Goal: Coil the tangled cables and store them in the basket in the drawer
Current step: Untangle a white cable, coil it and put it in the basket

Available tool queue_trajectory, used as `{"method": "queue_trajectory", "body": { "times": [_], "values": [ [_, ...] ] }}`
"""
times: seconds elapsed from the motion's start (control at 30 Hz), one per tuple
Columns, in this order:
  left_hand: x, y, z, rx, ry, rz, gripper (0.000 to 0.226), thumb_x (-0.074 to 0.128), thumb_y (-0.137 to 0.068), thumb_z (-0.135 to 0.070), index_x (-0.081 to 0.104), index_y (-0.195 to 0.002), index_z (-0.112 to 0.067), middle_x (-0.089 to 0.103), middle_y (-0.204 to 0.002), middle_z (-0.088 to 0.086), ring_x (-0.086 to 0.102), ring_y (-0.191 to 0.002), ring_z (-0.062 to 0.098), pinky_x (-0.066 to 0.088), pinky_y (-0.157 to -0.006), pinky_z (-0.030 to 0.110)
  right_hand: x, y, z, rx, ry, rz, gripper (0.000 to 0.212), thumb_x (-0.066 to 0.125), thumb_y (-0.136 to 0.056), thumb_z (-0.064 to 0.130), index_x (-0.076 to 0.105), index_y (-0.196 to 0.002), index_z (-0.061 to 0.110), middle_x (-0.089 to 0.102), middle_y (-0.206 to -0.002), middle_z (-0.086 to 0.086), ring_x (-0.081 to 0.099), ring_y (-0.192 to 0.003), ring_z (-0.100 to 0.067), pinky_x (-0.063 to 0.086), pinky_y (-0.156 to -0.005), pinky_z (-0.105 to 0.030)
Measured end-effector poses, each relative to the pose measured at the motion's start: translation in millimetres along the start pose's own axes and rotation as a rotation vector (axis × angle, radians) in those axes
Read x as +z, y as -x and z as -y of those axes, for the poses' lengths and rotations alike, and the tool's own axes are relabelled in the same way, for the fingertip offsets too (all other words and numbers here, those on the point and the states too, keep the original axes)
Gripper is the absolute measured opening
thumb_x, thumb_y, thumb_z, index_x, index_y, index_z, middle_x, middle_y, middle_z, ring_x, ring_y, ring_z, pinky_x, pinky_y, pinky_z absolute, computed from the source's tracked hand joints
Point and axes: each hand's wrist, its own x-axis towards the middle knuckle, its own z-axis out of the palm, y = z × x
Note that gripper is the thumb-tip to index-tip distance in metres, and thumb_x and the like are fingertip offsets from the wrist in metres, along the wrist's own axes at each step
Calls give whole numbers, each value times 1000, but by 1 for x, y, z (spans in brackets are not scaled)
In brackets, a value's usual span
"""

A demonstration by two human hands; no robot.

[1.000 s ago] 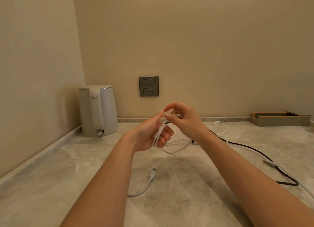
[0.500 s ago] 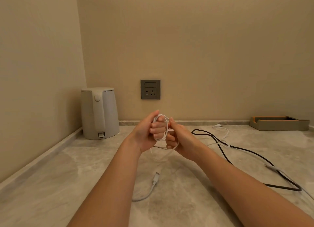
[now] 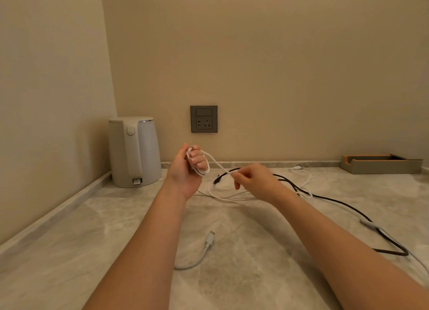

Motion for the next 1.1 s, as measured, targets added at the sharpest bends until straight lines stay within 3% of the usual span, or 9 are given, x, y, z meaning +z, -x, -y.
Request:
{"method": "queue_trajectory", "body": {
  "times": [0.13, 0.23, 0.33, 0.4, 0.53, 0.67, 0.83, 0.93, 1.1],
  "values": [
    [-2, -3, 1, 80, 48, -72, 41, 29, -104, -33, 46, -73, -12, 43, -41, -6, 43, -31, 3, 37, -34, 13, 6, 4, 19, -62, 157, 182, 34, 48, -97, 29, 67, -72, 15, 46, -55, 4, 41, -51, -11, 32, -52, -26],
    [-4, -4, -1, 128, 58, -128, 42, 29, -104, -33, 48, -74, -10, 46, -43, -5, 46, -34, 3, 40, -36, 13, 5, 12, 35, -144, 228, 339, 26, 47, -96, 26, 70, -95, 16, 57, -77, 3, 54, -73, -17, 41, -67, -26],
    [-3, -4, 1, 154, 16, -202, 43, 32, -104, -32, 51, -74, -7, 51, -44, -1, 50, -35, 4, 44, -38, 14, 1, 19, 49, -159, 273, 449, 27, 46, -95, 20, 64, -114, 21, 50, -69, 11, 65, -78, -25, 47, -65, -26],
    [-3, -4, 4, 167, -45, -258, 42, 35, -103, -31, 53, -75, -5, 55, -45, 1, 54, -36, 6, 46, -39, 15, -2, 22, 54, -206, 339, 440, 26, 47, -94, 20, 66, -111, 23, 46, -68, 16, 62, -76, -21, 44, -68, -26],
    [-4, -7, 9, 188, -228, -321, 43, 33, -104, -29, 53, -76, -3, 59, -45, 2, 57, -37, 8, 48, -40, 17, -14, 25, 54, -252, 224, 353, 23, 53, -92, 21, 63, -71, 20, 48, -59, 10, 44, -56, -10, 41, -59, -27],
    [3, -5, 20, 214, -529, -295, 44, 28, -105, -29, 51, -79, -3, 60, -50, 4, 60, -41, 9, 50, -42, 18, -22, 24, 53, -271, 87, 248, 24, 54, -92, 16, 70, -75, 11, 47, -47, 11, 45, -45, -3, 43, -49, -14],
    [5, 3, 27, 12, -1022, -183, 46, 27, -105, -30, 57, -84, -3, 59, -61, 5, 56, -48, 10, 46, -43, 19, -23, 17, 46, -341, 100, 93, 16, 58, -90, 13, 73, -83, 13, 50, -51, 11, 41, -47, -4, 31, -51, -19],
    [6, 9, 26, -133, -1063, -46, 48, 29, -105, -34, 55, -77, -6, 51, -50, 0, 49, -43, 8, 40, -42, 18, -24, 15, 39, -307, -78, 27, 15, 61, -89, 13, 68, -101, 19, 52, -55, 8, 43, -48, -2, 35, -52, -17],
    [8, 13, 25, -414, -985, 163, 79, 4, -93, -66, 54, -76, -7, 47, -59, 2, 44, -46, 9, 38, -44, 18, -30, 9, 16, -106, -468, 192, 41, 66, -86, 11, 53, -123, 23, 53, -54, 10, 48, -50, 1, 35, -50, -16]
  ]
}}
